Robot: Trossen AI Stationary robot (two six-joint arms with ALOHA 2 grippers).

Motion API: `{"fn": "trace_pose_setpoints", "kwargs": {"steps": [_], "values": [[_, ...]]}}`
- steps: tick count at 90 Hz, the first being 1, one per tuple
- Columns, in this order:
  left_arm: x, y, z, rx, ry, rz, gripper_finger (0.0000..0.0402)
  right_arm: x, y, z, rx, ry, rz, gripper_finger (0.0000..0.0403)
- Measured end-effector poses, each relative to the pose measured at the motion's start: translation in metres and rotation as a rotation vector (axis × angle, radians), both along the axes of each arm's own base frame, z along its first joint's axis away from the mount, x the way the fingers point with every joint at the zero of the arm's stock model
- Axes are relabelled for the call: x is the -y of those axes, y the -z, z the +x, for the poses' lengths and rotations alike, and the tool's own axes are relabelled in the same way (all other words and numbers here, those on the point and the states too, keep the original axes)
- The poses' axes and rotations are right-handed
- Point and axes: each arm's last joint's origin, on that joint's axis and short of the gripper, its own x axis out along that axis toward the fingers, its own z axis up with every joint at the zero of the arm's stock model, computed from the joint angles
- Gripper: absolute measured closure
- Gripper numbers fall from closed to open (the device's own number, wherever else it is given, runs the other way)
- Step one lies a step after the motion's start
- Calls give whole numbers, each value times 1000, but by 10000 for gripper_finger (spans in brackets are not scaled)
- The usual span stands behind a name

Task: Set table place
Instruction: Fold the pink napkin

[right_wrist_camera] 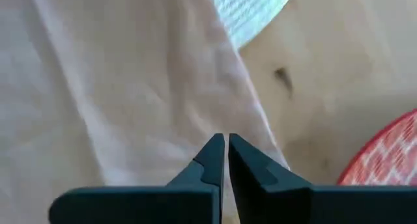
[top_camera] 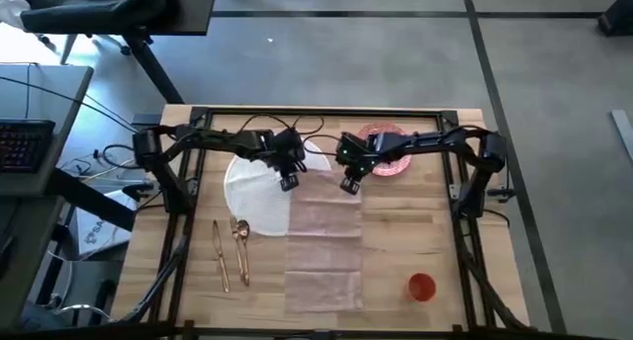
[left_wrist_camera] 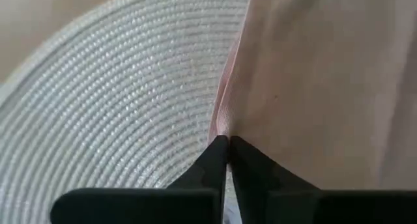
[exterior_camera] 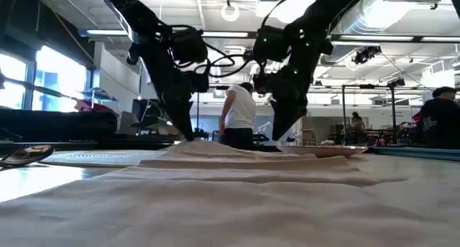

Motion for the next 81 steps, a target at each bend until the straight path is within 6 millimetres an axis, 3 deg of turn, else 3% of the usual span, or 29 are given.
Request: {"fn": "trace_pose_setpoints", "kwargs": {"steps": [23,39,59,71,81], "values": [[-14,3,-3,-4,-79,18,401,14,-1,-5,-9,51,-5,396],[-23,2,-9,-6,-104,-4,365,10,-2,-8,-13,42,85,341],[-21,-30,-29,-8,-135,45,294,-19,-19,-11,-7,-64,178,268],[-6,-60,-45,28,-97,57,276,-45,-32,-10,22,-115,195,253],[15,-81,-54,110,-6,-32,274,-74,-36,-7,34,-207,195,252]]}}
